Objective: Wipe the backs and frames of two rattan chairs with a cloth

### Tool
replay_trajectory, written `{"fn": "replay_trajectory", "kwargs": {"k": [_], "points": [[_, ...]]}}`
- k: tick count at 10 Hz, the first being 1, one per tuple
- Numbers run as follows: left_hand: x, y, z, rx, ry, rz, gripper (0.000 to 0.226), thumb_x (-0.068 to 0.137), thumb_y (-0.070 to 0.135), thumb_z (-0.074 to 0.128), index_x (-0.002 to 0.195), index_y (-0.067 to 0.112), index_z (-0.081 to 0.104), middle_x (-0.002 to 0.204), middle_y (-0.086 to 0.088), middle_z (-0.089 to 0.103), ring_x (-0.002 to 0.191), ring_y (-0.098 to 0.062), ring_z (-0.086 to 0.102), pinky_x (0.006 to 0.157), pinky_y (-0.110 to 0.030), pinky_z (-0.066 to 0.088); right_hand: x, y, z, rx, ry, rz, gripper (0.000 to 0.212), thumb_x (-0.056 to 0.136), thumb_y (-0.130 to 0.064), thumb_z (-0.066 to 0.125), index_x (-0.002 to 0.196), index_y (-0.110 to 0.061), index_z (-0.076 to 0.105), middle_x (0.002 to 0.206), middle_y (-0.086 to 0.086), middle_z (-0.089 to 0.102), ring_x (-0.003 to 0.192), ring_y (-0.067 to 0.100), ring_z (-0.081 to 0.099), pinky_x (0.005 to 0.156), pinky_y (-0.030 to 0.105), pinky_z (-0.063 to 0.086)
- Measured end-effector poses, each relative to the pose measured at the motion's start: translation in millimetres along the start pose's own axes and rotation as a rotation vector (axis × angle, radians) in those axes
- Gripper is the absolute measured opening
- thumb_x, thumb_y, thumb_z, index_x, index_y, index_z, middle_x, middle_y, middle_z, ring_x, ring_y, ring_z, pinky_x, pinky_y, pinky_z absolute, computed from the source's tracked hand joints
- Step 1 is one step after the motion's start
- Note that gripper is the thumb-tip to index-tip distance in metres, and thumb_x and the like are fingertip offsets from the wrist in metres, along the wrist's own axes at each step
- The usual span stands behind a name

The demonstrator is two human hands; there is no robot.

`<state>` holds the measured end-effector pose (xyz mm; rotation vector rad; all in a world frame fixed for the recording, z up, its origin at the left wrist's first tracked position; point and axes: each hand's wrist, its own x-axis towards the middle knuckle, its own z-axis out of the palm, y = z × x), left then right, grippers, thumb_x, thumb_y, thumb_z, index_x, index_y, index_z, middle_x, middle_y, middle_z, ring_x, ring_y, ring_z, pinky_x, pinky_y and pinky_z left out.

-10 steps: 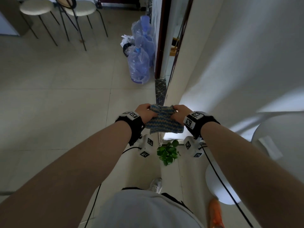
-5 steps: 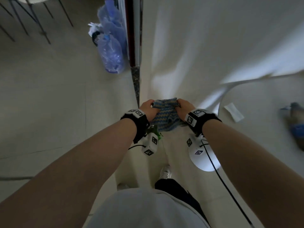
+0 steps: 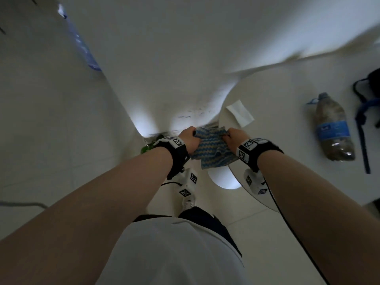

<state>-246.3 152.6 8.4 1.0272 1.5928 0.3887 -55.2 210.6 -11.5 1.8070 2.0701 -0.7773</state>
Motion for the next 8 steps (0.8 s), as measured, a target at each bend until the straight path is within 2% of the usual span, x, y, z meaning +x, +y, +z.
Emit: {"fn": "replay_trajectory", "kwargs": {"k": [1,2,3,4,5,6,7,8], "points": [[8.3,14.5,49.7,-0.047,-0.089,-0.065,0.014,0.094,0.012,0.058,0.083,0.021,0.06,0.097,-0.013,0.069,0.096,-0.04,0.069,0.083,-0.051,0.06,0.4,57.8,9.9,-0.015,-0.031,0.053,0.027,0.102,-0.038,0.041,0.09,-0.013,0.044,0.103,0.018,0.06,0.077,0.028,0.049,0.069,0.033,0.038],[23.8,20.0,91.5,-0.099,-0.125,-0.147,0.02,0.094,0.006,0.056,0.113,0.01,0.063,0.116,-0.02,0.067,0.103,-0.04,0.067,0.084,-0.059,0.058,-2.7,104.9,18.1,0.008,-0.044,0.095,0.028,0.101,-0.04,0.041,0.089,-0.015,0.043,0.095,0.013,0.058,0.075,0.027,0.048,0.068,0.033,0.037],[36.0,22.3,113.0,-0.132,-0.127,-0.198,0.021,0.095,0.008,0.057,0.115,0.01,0.06,0.117,-0.019,0.066,0.104,-0.04,0.067,0.085,-0.06,0.057,0.6,130.5,28.8,0.036,-0.043,0.122,0.028,0.1,-0.041,0.041,0.09,-0.015,0.043,0.086,0.008,0.05,0.073,0.027,0.047,0.067,0.033,0.037],[45.6,21.9,125.1,-0.153,-0.117,-0.231,0.013,0.095,0.01,0.059,0.107,0.013,0.058,0.116,-0.019,0.065,0.105,-0.039,0.066,0.086,-0.059,0.057,6.7,144.3,36.1,0.067,-0.039,0.147,0.027,0.099,-0.042,0.04,0.089,-0.017,0.042,0.077,0.004,0.046,0.063,0.024,0.044,0.064,0.033,0.037],[51.8,21.1,134.8,-0.165,-0.098,-0.277,0.01,0.094,0.007,0.061,0.1,0.014,0.056,0.11,-0.016,0.065,0.097,-0.035,0.067,0.083,-0.054,0.059,15.5,157.0,38.9,0.043,-0.016,0.157,0.023,0.098,-0.038,0.041,0.087,-0.018,0.043,0.076,0.005,0.047,0.061,0.025,0.047,0.06,0.032,0.038],[55.3,23.1,132.8,-0.032,-0.054,-0.258,0.007,0.096,0.002,0.052,0.093,0.008,0.05,0.098,-0.017,0.062,0.084,-0.03,0.064,0.084,-0.048,0.06,20.6,162.5,30.9,0.015,-0.022,0.217,0.014,0.096,-0.028,0.046,0.088,-0.017,0.046,0.082,0.007,0.049,0.065,0.027,0.049,0.061,0.032,0.039],[58.9,26.3,114.6,-0.107,-0.001,-0.318,0.009,0.099,0.004,0.048,0.093,0.011,0.049,0.09,-0.015,0.058,0.073,-0.026,0.062,0.06,-0.034,0.056,32.2,155.0,17.0,-0.024,-0.028,0.211,0.012,0.092,-0.025,0.05,0.085,-0.016,0.049,0.087,0.01,0.055,0.07,0.03,0.053,0.063,0.033,0.043],[52.9,28.6,85.4,-0.184,0.024,-0.348,0.03,0.1,0.0,0.041,0.074,0.015,0.041,0.074,-0.013,0.047,0.047,-0.015,0.054,0.044,-0.022,0.043,39.6,129.5,3.3,-0.037,-0.025,0.137,0.014,0.093,-0.024,0.047,0.083,-0.014,0.052,0.094,0.013,0.06,0.076,0.032,0.058,0.066,0.034,0.046]]}}
